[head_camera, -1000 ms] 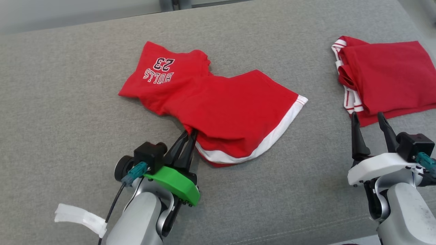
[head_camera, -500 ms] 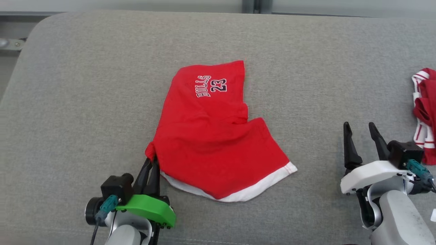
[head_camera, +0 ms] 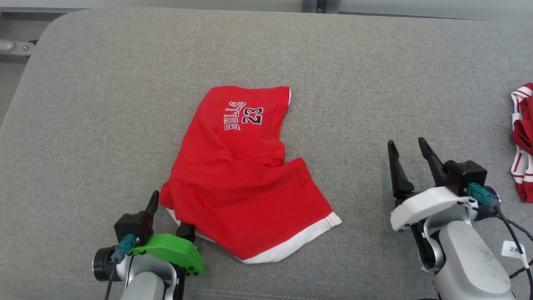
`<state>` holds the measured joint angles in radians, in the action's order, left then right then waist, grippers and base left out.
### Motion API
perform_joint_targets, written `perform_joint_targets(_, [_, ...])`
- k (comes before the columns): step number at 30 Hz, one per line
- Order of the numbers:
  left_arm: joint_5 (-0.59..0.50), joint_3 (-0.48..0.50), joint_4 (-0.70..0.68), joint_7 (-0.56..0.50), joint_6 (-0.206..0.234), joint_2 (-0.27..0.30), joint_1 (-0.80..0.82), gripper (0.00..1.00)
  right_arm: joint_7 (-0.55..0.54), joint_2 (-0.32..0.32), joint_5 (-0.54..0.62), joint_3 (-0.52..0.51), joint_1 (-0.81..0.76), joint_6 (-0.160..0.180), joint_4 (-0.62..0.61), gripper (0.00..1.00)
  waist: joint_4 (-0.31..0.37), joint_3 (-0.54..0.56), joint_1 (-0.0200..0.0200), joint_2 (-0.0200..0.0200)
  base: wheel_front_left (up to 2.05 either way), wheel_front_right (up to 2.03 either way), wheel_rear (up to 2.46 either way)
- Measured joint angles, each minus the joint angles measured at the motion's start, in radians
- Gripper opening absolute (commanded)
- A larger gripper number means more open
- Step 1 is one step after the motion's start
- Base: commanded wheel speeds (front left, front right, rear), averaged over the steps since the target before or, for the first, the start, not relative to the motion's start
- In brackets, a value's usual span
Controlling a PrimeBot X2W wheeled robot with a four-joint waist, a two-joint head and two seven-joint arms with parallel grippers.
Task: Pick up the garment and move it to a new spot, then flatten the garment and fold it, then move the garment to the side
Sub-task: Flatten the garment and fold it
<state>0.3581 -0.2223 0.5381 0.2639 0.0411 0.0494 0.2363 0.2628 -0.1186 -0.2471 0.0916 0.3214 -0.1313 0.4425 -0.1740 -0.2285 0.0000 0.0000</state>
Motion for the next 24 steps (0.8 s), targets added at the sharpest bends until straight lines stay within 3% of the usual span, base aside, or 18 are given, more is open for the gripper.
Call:
perform_joint_targets(12, [0.012, -0.045, -0.061, 0.000, 0.006, 0.000, 0.001, 1.00, -0.007, 0.001, -0.132, 0.362, 0.155, 0.000, -0.010, 1.00, -0.094, -0.008, 0.0000, 0.0000, 0.00, 0.00, 0.00])
perform_joint_targets(19, [0.028, -0.074, -0.104, 0.000, 0.009, 0.000, -0.009, 1.00, -0.060, -0.003, -0.211, 0.522, 0.238, 0.000, 0.043, 1.00, -0.176, -0.014, 0.0000, 0.0000, 0.00, 0.00, 0.00])
perform_joint_targets(24, [0.038, -0.099, -0.120, 0.000, 0.012, 0.000, -0.017, 1.00, -0.104, -0.011, -0.244, 0.570, 0.288, 0.000, 0.118, 1.00, -0.232, -0.019, 0.0000, 0.0000, 0.00, 0.00, 0.00])
